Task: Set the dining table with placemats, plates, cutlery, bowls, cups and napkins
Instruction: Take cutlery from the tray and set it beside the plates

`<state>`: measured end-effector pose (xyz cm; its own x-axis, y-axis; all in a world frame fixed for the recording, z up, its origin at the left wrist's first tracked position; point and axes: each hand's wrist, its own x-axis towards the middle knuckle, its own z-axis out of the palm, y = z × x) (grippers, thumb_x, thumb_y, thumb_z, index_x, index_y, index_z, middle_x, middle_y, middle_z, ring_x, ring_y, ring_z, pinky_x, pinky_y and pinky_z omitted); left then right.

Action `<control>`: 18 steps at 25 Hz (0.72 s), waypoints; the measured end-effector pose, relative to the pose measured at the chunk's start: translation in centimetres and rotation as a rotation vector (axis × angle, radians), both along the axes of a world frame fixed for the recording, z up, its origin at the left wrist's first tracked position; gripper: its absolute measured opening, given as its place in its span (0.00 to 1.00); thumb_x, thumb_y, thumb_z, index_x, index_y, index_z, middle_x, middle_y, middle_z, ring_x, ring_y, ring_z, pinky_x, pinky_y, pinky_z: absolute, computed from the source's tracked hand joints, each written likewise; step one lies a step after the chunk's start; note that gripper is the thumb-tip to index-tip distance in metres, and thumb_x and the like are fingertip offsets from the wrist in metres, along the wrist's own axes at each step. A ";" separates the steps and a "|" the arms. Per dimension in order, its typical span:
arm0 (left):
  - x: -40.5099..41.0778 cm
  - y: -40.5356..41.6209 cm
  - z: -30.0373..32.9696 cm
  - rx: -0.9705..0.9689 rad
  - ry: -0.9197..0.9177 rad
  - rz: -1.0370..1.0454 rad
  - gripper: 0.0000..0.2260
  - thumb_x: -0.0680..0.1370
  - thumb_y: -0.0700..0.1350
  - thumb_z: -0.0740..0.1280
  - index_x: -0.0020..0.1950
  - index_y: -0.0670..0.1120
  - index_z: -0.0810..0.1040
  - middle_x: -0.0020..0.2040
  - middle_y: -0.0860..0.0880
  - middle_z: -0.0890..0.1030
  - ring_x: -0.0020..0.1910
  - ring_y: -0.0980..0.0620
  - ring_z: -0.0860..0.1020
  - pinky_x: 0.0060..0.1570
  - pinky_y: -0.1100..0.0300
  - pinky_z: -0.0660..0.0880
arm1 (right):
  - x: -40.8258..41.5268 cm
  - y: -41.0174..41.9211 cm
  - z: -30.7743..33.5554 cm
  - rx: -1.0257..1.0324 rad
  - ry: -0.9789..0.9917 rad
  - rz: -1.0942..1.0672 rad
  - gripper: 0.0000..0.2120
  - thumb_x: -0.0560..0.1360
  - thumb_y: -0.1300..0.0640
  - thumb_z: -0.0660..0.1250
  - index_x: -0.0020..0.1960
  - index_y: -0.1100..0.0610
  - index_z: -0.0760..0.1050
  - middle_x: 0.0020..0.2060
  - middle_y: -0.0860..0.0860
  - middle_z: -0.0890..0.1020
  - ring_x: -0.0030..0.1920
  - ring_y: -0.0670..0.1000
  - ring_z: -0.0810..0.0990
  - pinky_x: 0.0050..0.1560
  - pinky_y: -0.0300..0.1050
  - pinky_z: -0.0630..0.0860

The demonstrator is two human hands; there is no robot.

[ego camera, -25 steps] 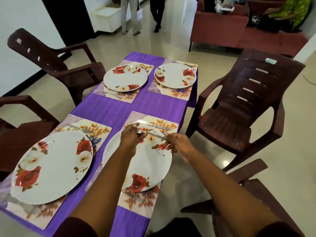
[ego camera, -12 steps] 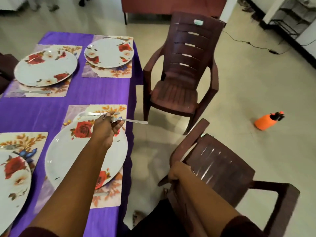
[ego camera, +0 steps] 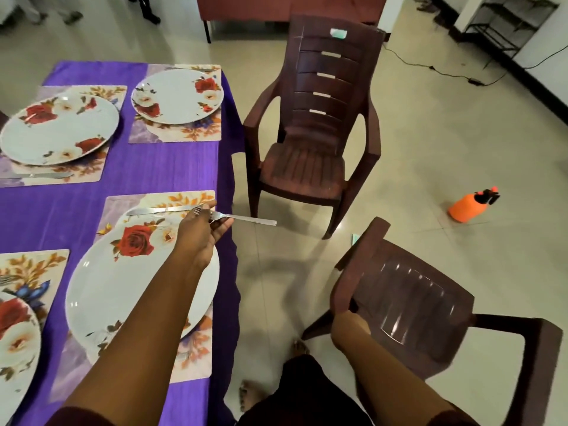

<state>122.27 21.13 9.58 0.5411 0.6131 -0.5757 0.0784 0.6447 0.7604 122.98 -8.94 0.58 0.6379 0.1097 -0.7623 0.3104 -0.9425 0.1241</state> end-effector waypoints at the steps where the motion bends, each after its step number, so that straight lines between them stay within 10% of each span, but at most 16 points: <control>1: -0.2 0.3 0.0 0.003 -0.005 0.013 0.14 0.81 0.41 0.63 0.66 0.38 0.74 0.59 0.41 0.74 0.49 0.47 0.81 0.39 0.57 0.82 | 0.1 -0.3 -0.1 -0.009 0.009 -0.005 0.22 0.81 0.57 0.58 0.73 0.64 0.65 0.72 0.58 0.68 0.71 0.57 0.68 0.67 0.48 0.68; 6: -1.5 2.4 0.5 0.027 0.053 0.015 0.12 0.82 0.44 0.62 0.63 0.44 0.78 0.54 0.44 0.82 0.46 0.47 0.85 0.57 0.50 0.76 | 3.5 1.8 0.8 -0.010 0.204 0.049 0.38 0.80 0.45 0.62 0.78 0.61 0.47 0.78 0.56 0.49 0.77 0.58 0.53 0.76 0.52 0.53; 10: -2.2 5.2 1.0 0.046 0.041 0.085 0.11 0.82 0.43 0.61 0.61 0.44 0.79 0.56 0.43 0.82 0.48 0.46 0.84 0.53 0.53 0.80 | 9.8 12.0 3.3 0.489 0.084 -0.301 0.19 0.79 0.49 0.63 0.61 0.62 0.75 0.59 0.61 0.78 0.55 0.57 0.79 0.58 0.47 0.73; 13: -2.2 7.0 1.1 0.110 0.082 0.118 0.10 0.82 0.44 0.61 0.60 0.44 0.79 0.58 0.44 0.80 0.47 0.48 0.84 0.48 0.56 0.81 | 12.4 20.1 7.6 1.040 0.345 -0.707 0.14 0.80 0.50 0.63 0.55 0.61 0.75 0.48 0.60 0.82 0.44 0.56 0.83 0.48 0.48 0.79; 18: -0.2 10.2 1.0 0.160 0.127 0.215 0.11 0.83 0.44 0.60 0.61 0.44 0.78 0.57 0.43 0.78 0.49 0.46 0.83 0.53 0.53 0.80 | 15.0 28.1 10.3 1.032 0.529 -0.570 0.20 0.79 0.45 0.63 0.54 0.62 0.79 0.45 0.57 0.85 0.43 0.53 0.84 0.42 0.44 0.80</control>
<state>122.10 31.35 10.63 0.3193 0.7941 -0.5172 0.0538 0.5296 0.8465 138.00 19.19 10.89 0.4374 0.6094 -0.6613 -0.3773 -0.5431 -0.7501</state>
